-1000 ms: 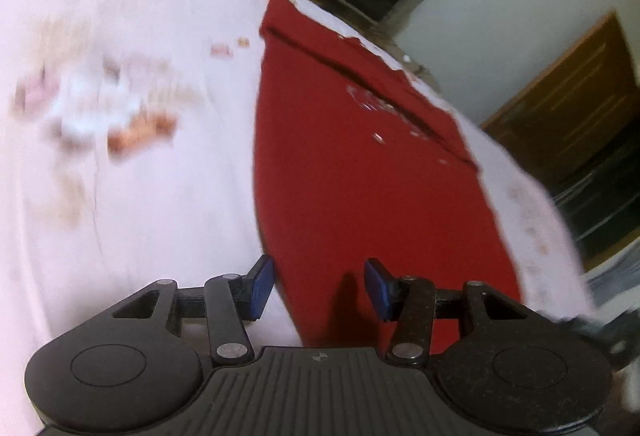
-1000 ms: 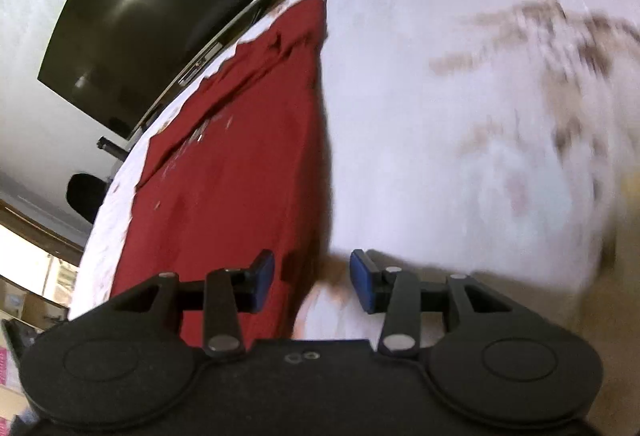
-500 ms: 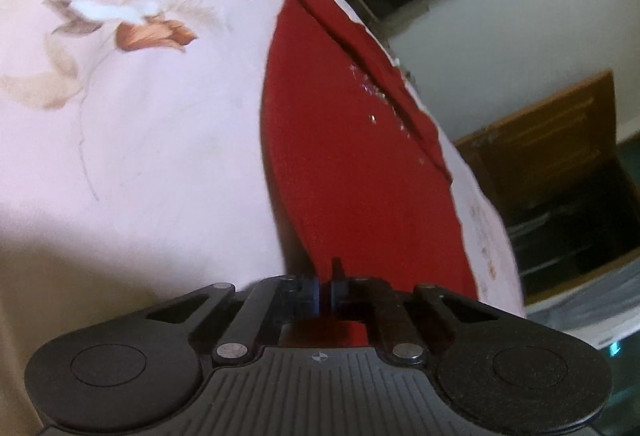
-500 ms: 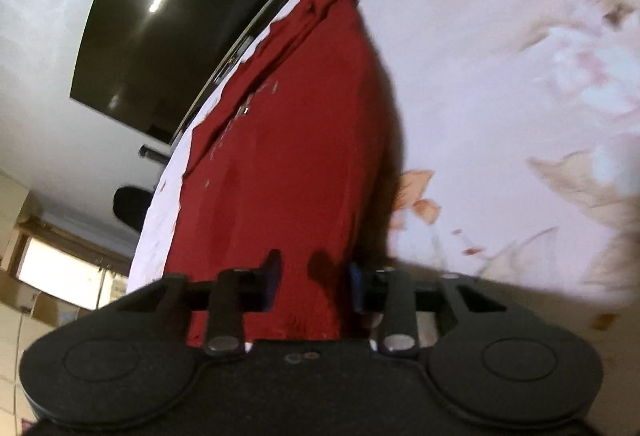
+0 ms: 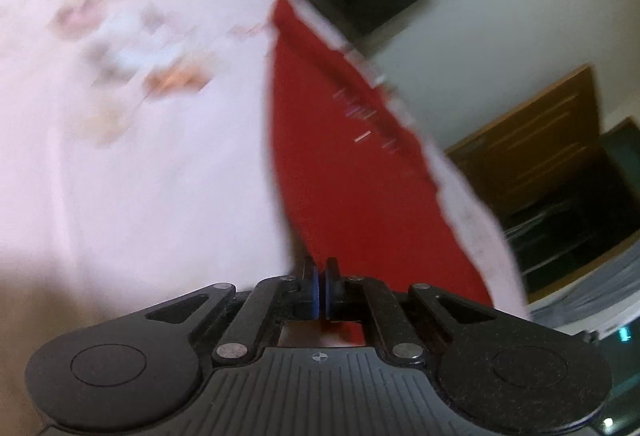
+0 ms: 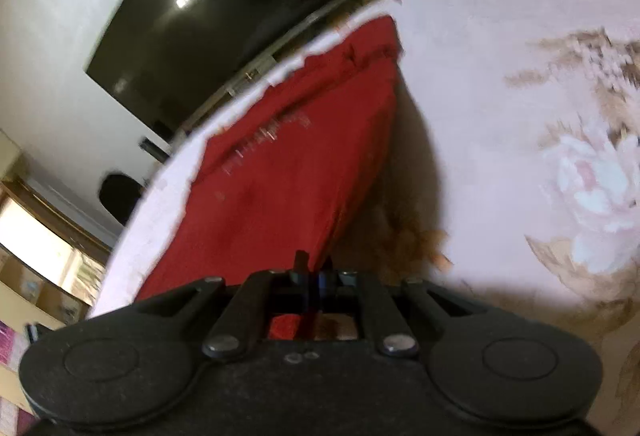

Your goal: Fold small clothes

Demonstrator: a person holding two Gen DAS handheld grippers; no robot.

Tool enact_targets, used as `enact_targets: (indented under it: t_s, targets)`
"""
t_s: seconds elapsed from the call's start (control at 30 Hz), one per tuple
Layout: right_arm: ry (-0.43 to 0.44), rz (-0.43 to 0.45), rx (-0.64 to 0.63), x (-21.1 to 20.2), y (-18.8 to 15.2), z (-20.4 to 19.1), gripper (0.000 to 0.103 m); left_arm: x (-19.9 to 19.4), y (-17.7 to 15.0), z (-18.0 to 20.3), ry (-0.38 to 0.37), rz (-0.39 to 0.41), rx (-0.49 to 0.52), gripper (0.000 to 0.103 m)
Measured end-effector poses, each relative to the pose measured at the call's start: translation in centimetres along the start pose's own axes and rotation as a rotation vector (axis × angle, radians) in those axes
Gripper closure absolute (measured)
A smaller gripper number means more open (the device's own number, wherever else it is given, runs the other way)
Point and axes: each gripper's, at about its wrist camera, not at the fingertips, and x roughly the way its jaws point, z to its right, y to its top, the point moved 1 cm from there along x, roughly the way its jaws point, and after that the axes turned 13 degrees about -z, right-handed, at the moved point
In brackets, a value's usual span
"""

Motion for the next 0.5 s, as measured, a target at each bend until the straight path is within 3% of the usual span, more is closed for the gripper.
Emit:
enact_targets:
  t_s: [0.07, 0.1, 0.2, 0.5]
  targets:
    - [-0.059, -0.074, 0.039, 2.5, -0.9, 2.0, 0.100, 0.1, -0.4, -0.9, -0.049, 0.034, -0.034, 0.101]
    - [0.001, -0.042, 0.093, 2.4, -1.2, 2.9, 0.100, 0.0, -0.3, -0.7, -0.048, 0.034, -0.031, 0.101]
    - [0.066, -0.036, 0.176, 2.0, -1.2, 3.5, 0.093, 0.0, 0.0, -0.4, -0.048, 0.020, -0.036, 0.100]
    - [0.133, -0.040, 0.218, 2.3, -0.8, 4.1, 0.082, 1.1, 0.6, -0.9, -0.089, -0.015, -0.062, 0.099]
